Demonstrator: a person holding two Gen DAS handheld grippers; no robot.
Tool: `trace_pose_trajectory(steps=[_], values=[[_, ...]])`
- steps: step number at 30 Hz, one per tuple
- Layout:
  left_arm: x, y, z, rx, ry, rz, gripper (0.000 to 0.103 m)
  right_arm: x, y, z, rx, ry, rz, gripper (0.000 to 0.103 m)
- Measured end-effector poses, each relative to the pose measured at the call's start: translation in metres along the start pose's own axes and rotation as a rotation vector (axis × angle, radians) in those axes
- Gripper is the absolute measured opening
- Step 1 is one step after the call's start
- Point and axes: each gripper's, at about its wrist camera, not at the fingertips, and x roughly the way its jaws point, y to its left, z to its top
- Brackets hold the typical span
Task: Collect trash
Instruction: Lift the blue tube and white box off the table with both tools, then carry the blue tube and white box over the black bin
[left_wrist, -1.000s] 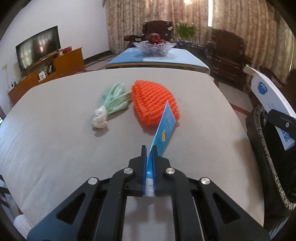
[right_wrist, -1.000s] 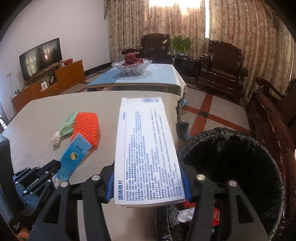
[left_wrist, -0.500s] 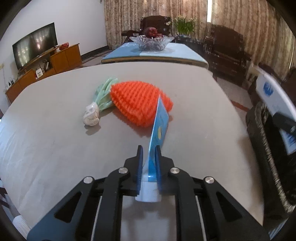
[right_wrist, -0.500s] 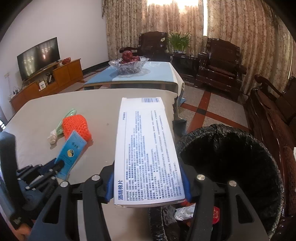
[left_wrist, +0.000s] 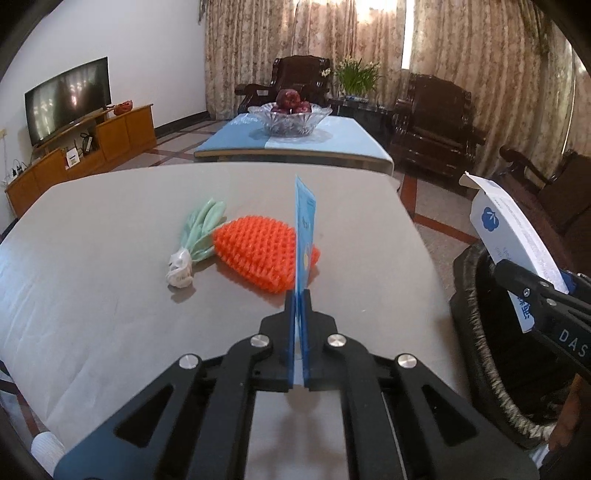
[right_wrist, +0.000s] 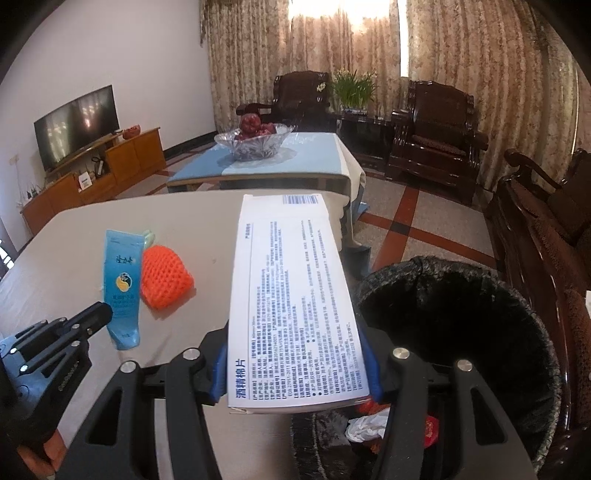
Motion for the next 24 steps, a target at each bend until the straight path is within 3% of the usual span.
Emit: trace_pose_trajectory(steps=[9,24], values=[[-0.041,-0.024,0.016,0.023,-0.075,-0.047,0.002,-0.034,-0.019,0.009,0.025,-0.060,-0.012,0.055],[-0.068,-0.093,0.031,0.116,-0.120,-0.169,0.002,-0.089,-0.083,0.010,0.106,-0.121,-0.093,0.055]])
